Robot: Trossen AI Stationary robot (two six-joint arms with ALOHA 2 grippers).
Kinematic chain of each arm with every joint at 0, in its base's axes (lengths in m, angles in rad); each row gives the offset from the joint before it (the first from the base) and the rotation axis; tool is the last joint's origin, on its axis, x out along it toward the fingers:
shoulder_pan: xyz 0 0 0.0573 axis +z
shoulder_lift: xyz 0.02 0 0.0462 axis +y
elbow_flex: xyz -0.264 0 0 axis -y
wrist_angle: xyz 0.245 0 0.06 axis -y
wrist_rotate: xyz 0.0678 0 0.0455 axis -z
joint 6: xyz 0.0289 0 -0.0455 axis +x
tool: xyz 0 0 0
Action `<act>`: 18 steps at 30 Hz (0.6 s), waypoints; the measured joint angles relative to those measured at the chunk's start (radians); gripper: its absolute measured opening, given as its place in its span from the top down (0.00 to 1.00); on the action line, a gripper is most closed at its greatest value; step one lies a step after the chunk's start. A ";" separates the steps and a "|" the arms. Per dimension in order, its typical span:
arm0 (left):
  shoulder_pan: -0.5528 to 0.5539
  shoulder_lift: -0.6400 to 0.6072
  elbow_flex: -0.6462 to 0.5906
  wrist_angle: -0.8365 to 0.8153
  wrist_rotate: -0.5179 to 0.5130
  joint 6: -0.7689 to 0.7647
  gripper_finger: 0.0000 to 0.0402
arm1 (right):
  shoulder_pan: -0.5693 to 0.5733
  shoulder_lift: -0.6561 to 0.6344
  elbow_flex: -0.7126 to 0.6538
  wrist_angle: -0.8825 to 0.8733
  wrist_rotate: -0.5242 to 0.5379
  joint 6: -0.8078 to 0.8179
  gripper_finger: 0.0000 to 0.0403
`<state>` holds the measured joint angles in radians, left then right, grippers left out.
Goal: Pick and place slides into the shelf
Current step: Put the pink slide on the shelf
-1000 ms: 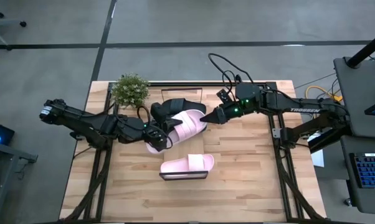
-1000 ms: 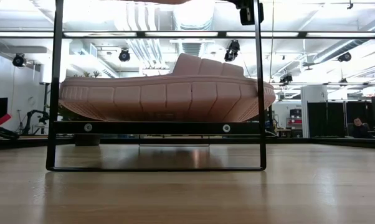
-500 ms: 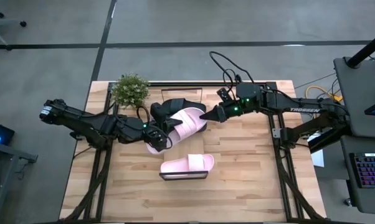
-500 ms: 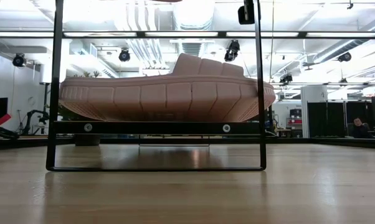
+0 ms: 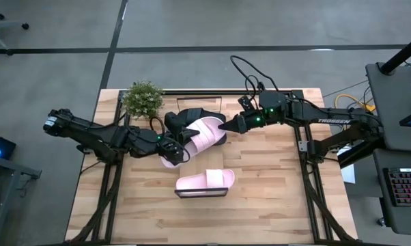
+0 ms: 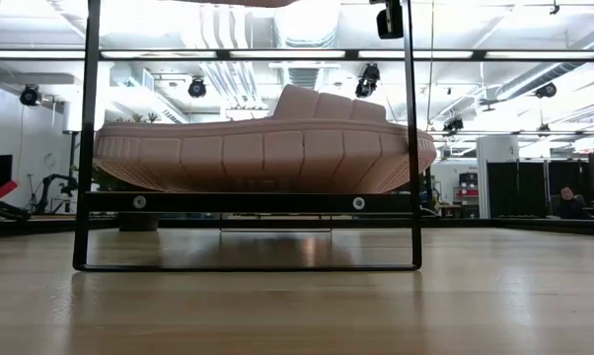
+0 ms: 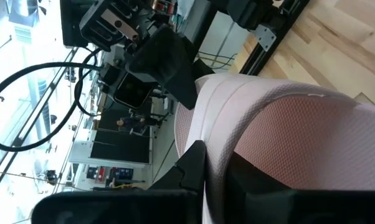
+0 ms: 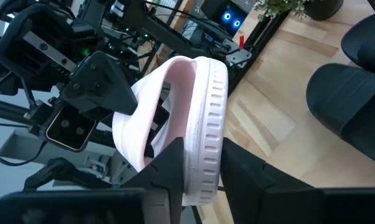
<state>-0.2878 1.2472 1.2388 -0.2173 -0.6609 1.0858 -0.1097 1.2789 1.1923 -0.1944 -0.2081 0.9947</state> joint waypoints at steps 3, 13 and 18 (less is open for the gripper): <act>0.000 0.000 0.000 0.000 -0.002 0.000 0.98 | -0.002 0.000 0.000 -0.002 0.001 -0.010 0.84; 0.000 0.000 0.000 0.000 -0.007 0.000 0.98 | -0.011 0.000 0.000 -0.004 0.003 -0.026 0.92; -0.001 0.000 -0.001 0.000 -0.054 -0.005 0.98 | -0.014 0.000 0.000 -0.002 0.004 -0.026 0.92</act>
<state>-0.2890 1.2472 1.2381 -0.2169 -0.7152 1.0809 -0.1234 1.2793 1.1923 -0.1961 -0.2041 0.9688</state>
